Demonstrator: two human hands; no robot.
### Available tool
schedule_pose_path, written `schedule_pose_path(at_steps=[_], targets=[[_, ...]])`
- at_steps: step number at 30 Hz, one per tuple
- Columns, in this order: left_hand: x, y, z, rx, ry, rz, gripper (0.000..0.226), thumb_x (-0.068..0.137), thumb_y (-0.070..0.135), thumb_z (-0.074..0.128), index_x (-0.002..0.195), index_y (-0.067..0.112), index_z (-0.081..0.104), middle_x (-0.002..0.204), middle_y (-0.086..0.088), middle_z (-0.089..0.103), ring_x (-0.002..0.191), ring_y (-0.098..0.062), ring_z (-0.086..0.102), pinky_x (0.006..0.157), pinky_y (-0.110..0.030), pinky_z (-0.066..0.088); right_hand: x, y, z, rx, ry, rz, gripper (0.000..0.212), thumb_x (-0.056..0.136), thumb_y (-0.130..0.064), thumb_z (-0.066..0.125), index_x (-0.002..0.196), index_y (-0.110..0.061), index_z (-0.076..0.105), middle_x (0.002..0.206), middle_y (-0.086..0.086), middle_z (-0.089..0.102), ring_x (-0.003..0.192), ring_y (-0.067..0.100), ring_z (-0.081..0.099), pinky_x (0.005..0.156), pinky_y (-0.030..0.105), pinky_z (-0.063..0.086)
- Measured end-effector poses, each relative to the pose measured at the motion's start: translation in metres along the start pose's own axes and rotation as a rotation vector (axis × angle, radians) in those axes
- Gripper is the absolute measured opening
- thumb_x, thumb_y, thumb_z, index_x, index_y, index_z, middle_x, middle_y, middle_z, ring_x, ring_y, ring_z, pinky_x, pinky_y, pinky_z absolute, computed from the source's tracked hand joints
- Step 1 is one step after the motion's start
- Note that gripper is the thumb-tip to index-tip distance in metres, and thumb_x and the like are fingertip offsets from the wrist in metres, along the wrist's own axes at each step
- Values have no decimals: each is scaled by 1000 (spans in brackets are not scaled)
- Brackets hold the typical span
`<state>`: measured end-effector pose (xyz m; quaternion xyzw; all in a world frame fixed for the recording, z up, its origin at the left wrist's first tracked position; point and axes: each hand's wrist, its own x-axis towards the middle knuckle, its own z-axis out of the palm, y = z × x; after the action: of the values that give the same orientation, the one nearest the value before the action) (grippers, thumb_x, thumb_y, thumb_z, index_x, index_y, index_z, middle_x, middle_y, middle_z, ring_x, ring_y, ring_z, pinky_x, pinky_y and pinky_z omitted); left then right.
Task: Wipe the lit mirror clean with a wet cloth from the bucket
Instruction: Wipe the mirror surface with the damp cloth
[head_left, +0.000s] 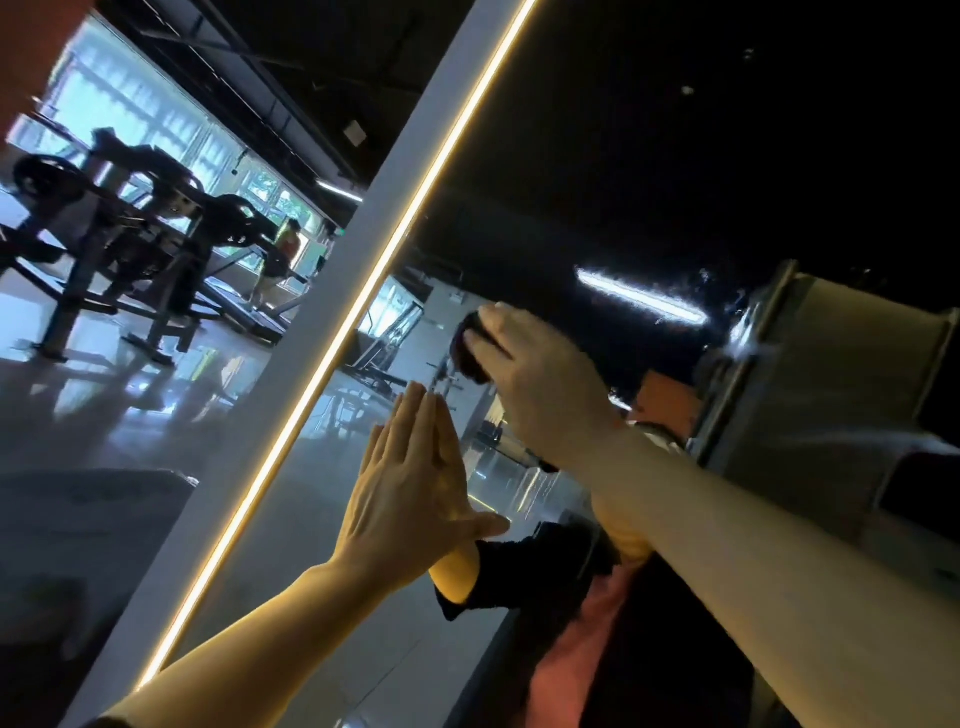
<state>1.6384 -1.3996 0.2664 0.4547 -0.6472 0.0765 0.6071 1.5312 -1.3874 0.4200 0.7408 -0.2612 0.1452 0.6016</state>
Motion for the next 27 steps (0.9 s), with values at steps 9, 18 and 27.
schedule_pose_path(at_steps=[9,18,27], targets=[[-25,-45,-19,-73,-127,-221,138,64,74,67,152,11,-17,155,0,-29,138,-11,-33,113,-22,-25,32,20,-3,-112,1,283,53,89,0,64,140,-1,50,147,24,45,137,39,42,111,44,36],[-56,-74,-19,-7,-237,-244,138,54,88,54,147,24,-26,153,10,-33,141,-10,-30,120,-44,-14,-13,-93,30,15,-232,-288,48,80,-13,62,127,-2,63,131,22,60,122,37,58,99,43,50],[-59,-90,-24,123,-299,-169,130,66,83,58,143,29,-31,150,11,-36,142,-15,-28,119,-55,-9,41,-99,55,-25,-107,-34,48,86,-8,60,133,2,57,138,24,53,130,40,49,107,45,42]])
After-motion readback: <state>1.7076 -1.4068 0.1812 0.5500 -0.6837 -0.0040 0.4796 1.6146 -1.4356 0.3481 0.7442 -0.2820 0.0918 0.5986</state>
